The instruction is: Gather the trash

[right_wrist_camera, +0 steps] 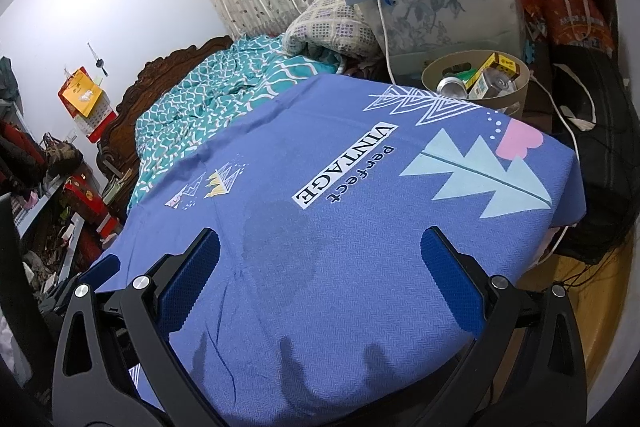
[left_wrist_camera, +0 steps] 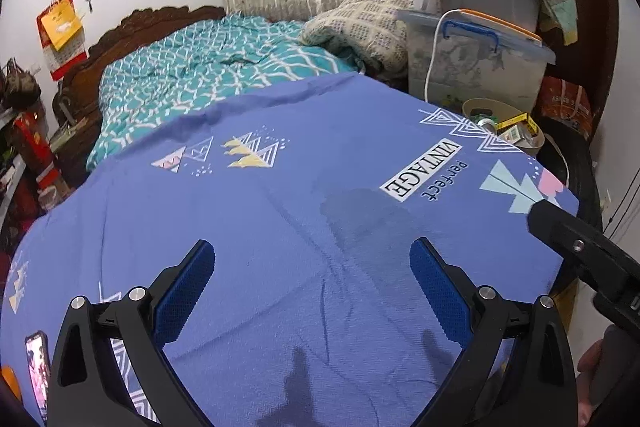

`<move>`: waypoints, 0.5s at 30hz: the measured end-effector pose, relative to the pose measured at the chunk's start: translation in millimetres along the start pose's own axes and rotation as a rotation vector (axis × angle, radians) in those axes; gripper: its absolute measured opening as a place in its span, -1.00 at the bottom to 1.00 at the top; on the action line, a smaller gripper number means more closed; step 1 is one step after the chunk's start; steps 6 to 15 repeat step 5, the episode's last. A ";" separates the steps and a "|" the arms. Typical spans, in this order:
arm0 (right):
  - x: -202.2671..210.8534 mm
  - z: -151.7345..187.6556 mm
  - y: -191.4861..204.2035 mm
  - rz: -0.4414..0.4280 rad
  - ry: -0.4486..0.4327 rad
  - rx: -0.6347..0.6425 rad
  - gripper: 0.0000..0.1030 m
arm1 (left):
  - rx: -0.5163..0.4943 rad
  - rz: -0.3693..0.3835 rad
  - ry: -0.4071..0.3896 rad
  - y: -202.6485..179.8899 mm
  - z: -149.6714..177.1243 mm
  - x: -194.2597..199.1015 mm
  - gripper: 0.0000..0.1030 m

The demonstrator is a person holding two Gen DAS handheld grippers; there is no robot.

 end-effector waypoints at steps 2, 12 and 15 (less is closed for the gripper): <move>1.6 0.2 -1.0 0.000 -0.001 -0.003 0.93 | -0.006 0.006 -0.003 -2.0 -0.2 1.2 0.83; 1.1 0.2 -0.8 0.000 -0.001 0.000 0.93 | -0.003 0.009 0.005 -1.9 -0.6 -0.4 0.83; 1.1 0.2 -0.8 0.000 -0.001 0.000 0.93 | -0.003 0.009 0.005 -1.9 -0.6 -0.4 0.83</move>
Point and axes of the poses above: each gripper's, at about its wrist camera, not at the fingertips, and x roughly against the way its jaws point, y to its left, z to its underside, the point moved 4 cm from there along -x, roughly the way its jaws point, and after that the axes turned 14 degrees about y, right-handed, at the moved point
